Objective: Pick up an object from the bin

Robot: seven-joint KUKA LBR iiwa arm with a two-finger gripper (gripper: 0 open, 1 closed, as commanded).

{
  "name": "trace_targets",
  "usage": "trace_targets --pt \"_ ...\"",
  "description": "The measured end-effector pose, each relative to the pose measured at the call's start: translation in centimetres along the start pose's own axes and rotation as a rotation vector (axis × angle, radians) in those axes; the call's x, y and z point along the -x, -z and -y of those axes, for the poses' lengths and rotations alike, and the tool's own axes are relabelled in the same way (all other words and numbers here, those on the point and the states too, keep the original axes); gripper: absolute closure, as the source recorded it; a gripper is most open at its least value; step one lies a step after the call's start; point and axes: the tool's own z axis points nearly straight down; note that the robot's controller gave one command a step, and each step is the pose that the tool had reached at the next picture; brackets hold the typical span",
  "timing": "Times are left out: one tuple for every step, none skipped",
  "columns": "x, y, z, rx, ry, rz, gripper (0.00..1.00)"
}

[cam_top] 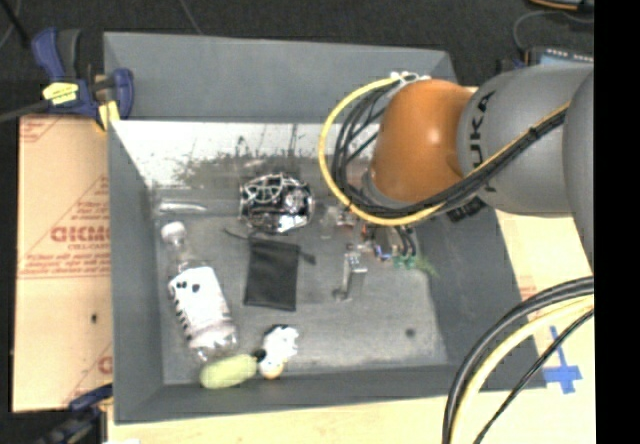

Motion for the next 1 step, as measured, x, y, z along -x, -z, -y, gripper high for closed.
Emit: trace_targets --pt "2.42 -2.35 4.52 -0.007 0.022 0.0 0.0"
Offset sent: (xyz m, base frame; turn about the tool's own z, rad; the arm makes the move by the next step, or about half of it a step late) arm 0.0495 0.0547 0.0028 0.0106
